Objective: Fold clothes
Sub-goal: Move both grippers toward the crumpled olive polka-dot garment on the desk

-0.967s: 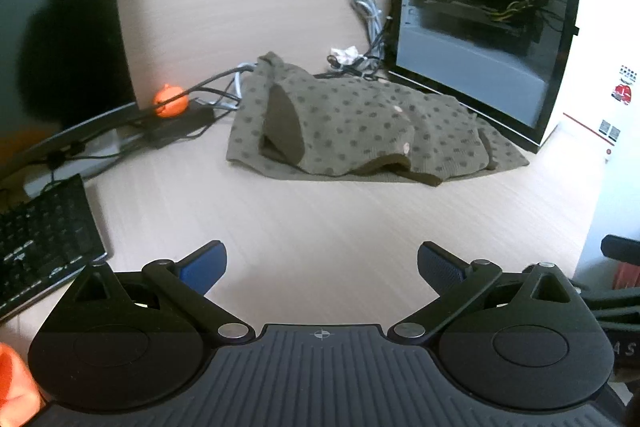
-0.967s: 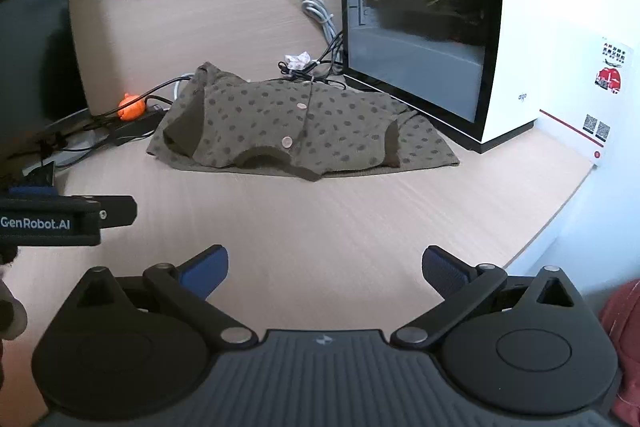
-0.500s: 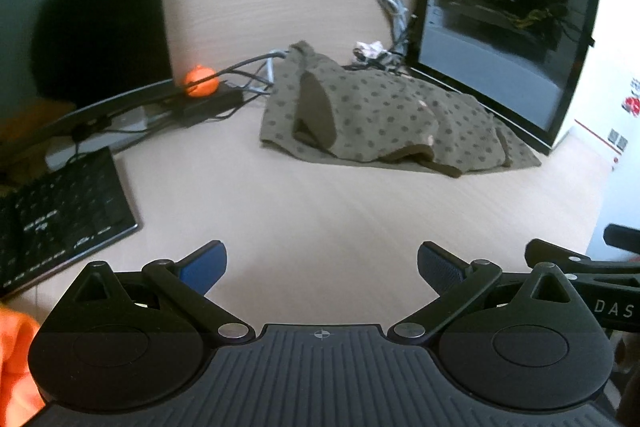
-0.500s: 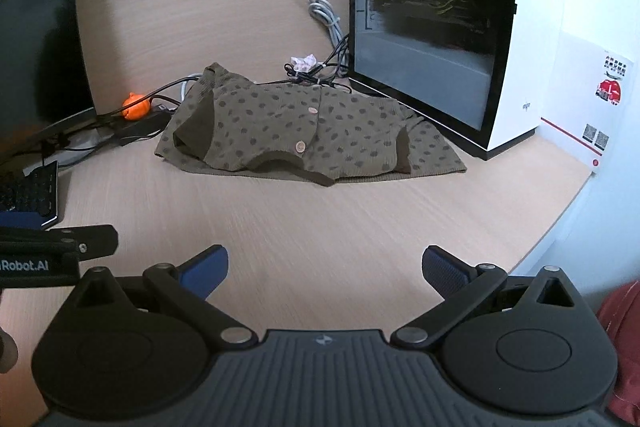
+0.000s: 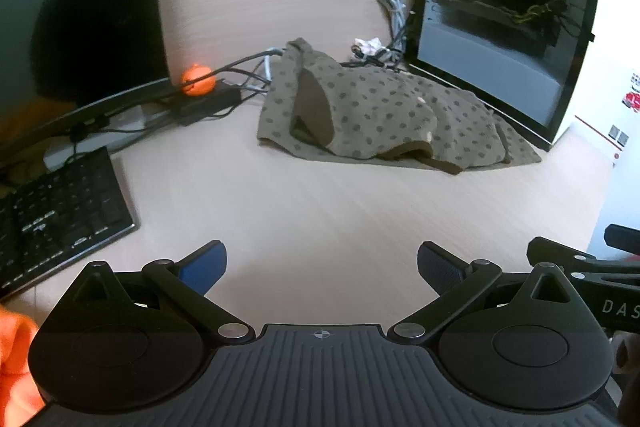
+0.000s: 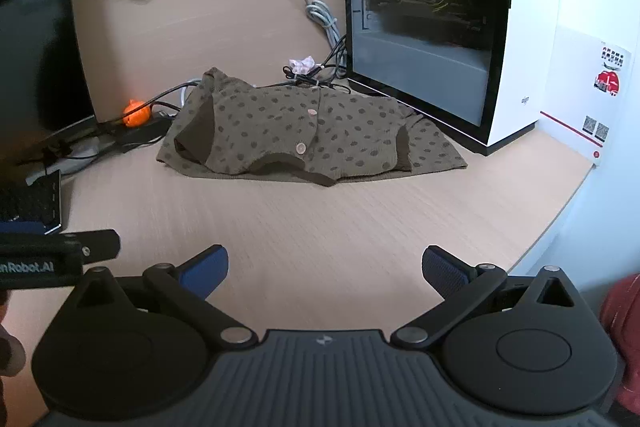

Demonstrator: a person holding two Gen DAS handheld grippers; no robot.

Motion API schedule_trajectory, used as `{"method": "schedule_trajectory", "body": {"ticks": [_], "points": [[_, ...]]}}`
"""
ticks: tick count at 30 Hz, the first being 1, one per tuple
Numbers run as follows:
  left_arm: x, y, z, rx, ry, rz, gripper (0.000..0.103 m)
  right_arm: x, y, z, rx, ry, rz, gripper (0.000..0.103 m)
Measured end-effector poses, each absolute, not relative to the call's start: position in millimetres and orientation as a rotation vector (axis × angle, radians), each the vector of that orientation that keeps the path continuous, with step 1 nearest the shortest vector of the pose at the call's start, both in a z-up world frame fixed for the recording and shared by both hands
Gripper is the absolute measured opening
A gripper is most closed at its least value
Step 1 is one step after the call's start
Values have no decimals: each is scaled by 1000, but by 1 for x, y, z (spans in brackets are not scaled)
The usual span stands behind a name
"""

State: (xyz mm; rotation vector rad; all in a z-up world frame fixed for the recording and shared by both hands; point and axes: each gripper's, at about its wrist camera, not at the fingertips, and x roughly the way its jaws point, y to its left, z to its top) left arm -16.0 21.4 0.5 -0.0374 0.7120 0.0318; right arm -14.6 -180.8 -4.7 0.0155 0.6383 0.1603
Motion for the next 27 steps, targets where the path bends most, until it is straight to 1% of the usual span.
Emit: {"method": "schedule_trajectory", "body": {"ticks": [8,27], "points": [[-11,16,-1,-31,719,24,103,-8,-182,-7,-26,646,151,103],[4,9,-10,-21,757,31,103,9,-191,-15,-2,682,150,103]]}}
